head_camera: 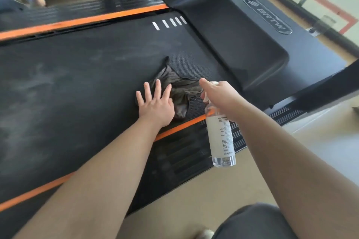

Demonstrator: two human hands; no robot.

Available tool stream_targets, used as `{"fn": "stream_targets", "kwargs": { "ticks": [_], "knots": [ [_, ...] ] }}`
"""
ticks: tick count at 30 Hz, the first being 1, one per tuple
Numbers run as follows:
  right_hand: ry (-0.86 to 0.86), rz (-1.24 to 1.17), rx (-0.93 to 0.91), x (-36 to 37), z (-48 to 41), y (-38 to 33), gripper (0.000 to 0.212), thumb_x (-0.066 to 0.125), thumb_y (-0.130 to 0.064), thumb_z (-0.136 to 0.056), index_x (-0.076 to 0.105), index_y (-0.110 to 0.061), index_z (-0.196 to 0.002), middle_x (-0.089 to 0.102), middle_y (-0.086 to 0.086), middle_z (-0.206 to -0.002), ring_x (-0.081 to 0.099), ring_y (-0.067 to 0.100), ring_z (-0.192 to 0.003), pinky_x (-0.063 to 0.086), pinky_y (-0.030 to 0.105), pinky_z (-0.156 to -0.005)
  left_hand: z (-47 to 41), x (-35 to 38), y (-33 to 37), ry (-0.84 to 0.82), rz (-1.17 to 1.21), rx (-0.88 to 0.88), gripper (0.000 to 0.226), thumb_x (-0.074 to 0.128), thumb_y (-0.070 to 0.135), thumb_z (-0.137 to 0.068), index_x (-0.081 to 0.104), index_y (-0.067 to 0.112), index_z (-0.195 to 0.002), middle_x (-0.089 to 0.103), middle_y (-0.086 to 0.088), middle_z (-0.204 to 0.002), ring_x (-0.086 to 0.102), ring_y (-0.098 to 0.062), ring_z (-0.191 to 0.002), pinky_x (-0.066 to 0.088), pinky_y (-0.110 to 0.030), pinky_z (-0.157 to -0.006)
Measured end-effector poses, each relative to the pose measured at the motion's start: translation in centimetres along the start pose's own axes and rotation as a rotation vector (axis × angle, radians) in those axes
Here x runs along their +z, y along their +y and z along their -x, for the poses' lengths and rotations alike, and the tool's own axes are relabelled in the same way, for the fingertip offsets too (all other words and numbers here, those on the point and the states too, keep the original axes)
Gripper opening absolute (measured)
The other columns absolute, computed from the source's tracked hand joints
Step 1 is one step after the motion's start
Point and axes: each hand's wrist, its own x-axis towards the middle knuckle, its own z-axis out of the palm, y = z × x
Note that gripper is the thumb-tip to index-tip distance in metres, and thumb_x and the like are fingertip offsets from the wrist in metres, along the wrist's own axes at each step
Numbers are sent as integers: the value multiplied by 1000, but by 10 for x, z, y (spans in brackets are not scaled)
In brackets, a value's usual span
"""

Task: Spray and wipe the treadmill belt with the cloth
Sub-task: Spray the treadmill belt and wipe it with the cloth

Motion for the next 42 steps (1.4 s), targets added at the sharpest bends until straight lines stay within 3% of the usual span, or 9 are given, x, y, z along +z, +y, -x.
{"fn": "stream_targets", "kwargs": {
  "ticks": [8,15,23,25,27,30,34,38,42],
  "knots": [
    [-213,165,-155,55,42,-43,48,49,-54,-96,70,-19,-72,69,-3,-74,64,18,-69,48,28,-67,75,-9,-99,0,59,-490,66,21,56,-102,-1,39,-161,-15,-9,-169,-19,-51,-149,-5,-76,-113],
    [-243,121,-194,85,53,-67,46,51,-49,-92,69,-13,-69,63,-9,-48,63,24,-67,57,37,-78,71,-22,-23,-323,90,-291,100,39,85,-81,-19,50,-153,-42,-13,-158,-38,-57,-137,-8,-89,-96],
    [-261,277,-217,103,55,-75,51,47,-53,-97,69,-14,-74,69,-1,-74,62,20,-73,49,29,-68,118,-35,-137,-262,156,-601,108,32,98,-70,-25,52,-150,-45,-9,-157,-36,-56,-139,-8,-88,-98],
    [-278,306,-217,114,59,-81,55,45,-54,-98,71,-7,-85,73,7,-85,64,23,-77,51,32,-72,119,-36,-141,-232,4,-553,105,27,94,-76,-14,41,-158,-33,-19,-161,-35,-55,-140,-14,-87,-97],
    [-288,305,-212,123,61,-87,55,45,-54,-99,72,-8,-86,75,9,-92,69,28,-87,54,35,-81,106,-44,-137,-57,-149,-439,92,31,79,-87,24,24,-160,1,-22,-167,-13,-52,-149,-16,-81,-99],
    [-291,319,-233,131,63,-91,51,47,-54,-98,71,-15,-76,74,5,-87,69,30,-91,54,35,-84,77,-55,-142,253,-192,-174,43,47,44,-92,65,19,-123,55,-8,-129,47,-34,-127,23,-58,-115],
    [-295,316,-204,124,63,-85,48,48,-52,-98,69,-17,-73,65,-4,-71,61,21,-75,46,28,-65,55,-22,-145,285,-76,146,39,52,42,-93,61,19,-124,53,-6,-126,52,-30,-118,40,-49,-103],
    [-267,282,-153,112,59,-76,48,49,-53,-98,69,-15,-75,61,-2,-64,53,16,-56,35,24,-50,51,3,-125,256,1,218,60,37,58,-94,49,31,-146,37,-4,-151,30,-29,-145,13,-70,-117],
    [-273,256,-138,120,55,-79,49,51,-55,-98,70,-14,-78,64,-1,-64,58,18,-53,41,23,-51,57,4,-134,184,-74,152,70,23,71,-93,19,44,-158,8,3,-170,0,-29,-156,-7,-76,-111]
  ]
}}
